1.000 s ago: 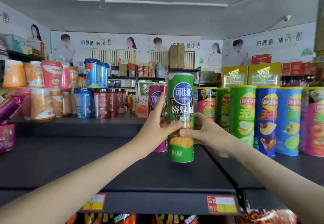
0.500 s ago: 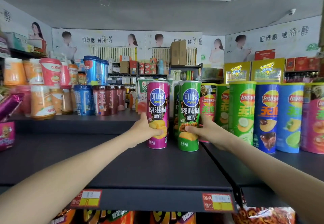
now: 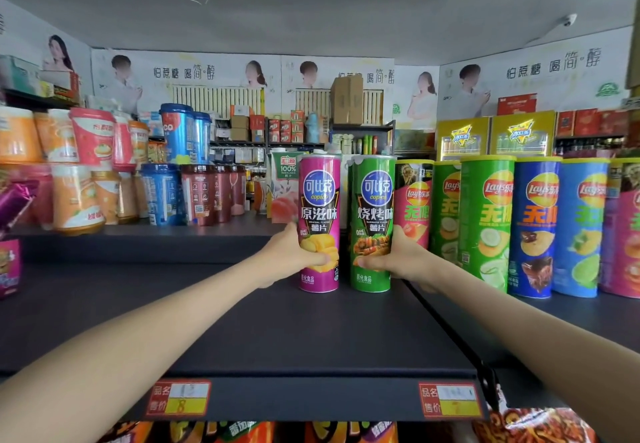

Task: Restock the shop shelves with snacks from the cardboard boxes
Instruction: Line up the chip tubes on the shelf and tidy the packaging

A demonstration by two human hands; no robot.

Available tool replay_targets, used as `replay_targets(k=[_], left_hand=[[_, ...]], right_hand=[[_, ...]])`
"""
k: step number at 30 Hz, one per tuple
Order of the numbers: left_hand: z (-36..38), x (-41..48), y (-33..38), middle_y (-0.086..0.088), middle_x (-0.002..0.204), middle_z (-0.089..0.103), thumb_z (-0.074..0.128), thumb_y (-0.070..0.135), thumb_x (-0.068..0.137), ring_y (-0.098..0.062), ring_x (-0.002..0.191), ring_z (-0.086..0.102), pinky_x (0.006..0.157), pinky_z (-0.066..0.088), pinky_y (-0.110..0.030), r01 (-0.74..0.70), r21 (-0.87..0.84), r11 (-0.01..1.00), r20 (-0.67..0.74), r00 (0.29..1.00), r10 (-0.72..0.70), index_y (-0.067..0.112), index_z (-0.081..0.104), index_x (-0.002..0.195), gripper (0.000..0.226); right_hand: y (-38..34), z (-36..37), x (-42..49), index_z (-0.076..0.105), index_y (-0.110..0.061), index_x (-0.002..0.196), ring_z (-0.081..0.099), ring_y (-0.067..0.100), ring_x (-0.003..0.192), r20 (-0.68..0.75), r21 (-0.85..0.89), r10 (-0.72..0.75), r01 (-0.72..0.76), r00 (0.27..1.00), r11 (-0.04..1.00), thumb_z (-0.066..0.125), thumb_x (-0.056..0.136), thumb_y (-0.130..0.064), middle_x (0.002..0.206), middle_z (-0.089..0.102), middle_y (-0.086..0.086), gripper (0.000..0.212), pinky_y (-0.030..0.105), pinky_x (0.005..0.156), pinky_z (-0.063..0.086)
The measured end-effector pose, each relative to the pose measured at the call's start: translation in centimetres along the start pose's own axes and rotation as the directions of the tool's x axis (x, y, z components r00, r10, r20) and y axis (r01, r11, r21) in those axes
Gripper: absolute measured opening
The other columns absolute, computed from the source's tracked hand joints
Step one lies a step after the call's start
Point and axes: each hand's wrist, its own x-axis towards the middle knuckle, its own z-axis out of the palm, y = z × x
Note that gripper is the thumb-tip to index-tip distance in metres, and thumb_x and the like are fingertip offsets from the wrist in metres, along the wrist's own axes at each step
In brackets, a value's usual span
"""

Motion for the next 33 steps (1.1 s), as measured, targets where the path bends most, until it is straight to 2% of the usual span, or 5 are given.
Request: replay_targets(k=[11, 14, 22, 28, 33], left_hand=[[0.6, -1.0, 1.1, 0.003, 0.122, 0.046, 0.077, 0.026, 0.079, -0.017, 0.112, 0.047, 0.093, 0.041, -0.032, 0.137, -0.003, 0.991, -0.014, 0.99, -0.137, 0.019, 0.006, 0.145, 0.098], [1.0, -4.1, 2.9, 0.001, 0.114, 0.044, 0.073, 0.023, 0.084, -0.015, 0.099, 0.047, 0.083, 0.038, -0.029, 0.143, 0.021, 0.99, -0.096, 0.985, -0.14, 0.016, 0.001, 0.148, 0.096], [5.0, -18.2, 4.7, 0.01, 0.111, 0.062, 0.06, 0.011, 0.092, 0.008, 0.092, 0.058, 0.077, 0.043, -0.004, -0.307, 0.003, 0.952, -0.552, 0.793, 0.258, 0.02, 0.055, 0.121, 0.031], [10.4, -31.5, -2.1, 0.006, 0.104, 0.065, 0.057, 0.007, 0.094, -0.002, 0.093, 0.062, 0.078, 0.049, -0.015, -0.084, -0.241, 0.967, -0.67, 0.735, -0.103, 0.031, 0.058, 0.102, 0.025], [14.7, -43.7, -11.7, -0.002, 0.092, 0.065, 0.057, 0.001, 0.092, -0.023, 0.089, 0.06, 0.086, 0.047, -0.04, 0.269, -0.512, 0.816, -0.597, 0.572, -0.563, 0.025, 0.062, 0.091, 0.024]], right_hand=[[-0.8, 0.3, -2.4, 0.02, -0.009, 0.141, 0.064, 0.018, 0.106, -0.152, 0.005, -0.002, 0.003, 0.988, 1.0, 0.091, 0.062, -0.022, 0.12, 0.061, 0.005, 0.107, 0.038, 0.093, 0.053], [-2.3, 1.2, -5.0, 0.029, -0.004, 0.133, 0.06, 0.014, 0.099, -0.28, -0.078, -0.054, 0.034, 0.959, 0.996, 0.088, 0.068, -0.018, 0.118, 0.058, 0.006, 0.089, 0.016, 0.076, 0.045], [-6.2, 6.6, -17.0, 0.055, -0.018, 0.115, 0.059, 0.007, 0.099, -0.323, 0.075, -0.385, 0.429, 0.864, 0.9, 0.069, 0.086, -0.011, 0.107, 0.062, -0.003, 0.033, 0.014, 0.084, 0.047], [-2.7, 14.5, -27.4, 0.064, -0.018, 0.095, 0.06, 0.002, 0.077, -0.013, 0.353, -0.327, 0.31, 0.945, 0.883, 0.064, 0.09, -0.008, 0.082, 0.065, -0.01, 0.011, 0.017, 0.075, 0.048], [4.1, 26.5, -34.1, 0.065, -0.013, 0.099, 0.06, 0.01, 0.083, 0.401, 0.231, -0.049, -0.05, 0.915, 0.972, 0.068, 0.088, -0.019, 0.083, 0.063, -0.013, 0.012, 0.028, 0.078, 0.048]])
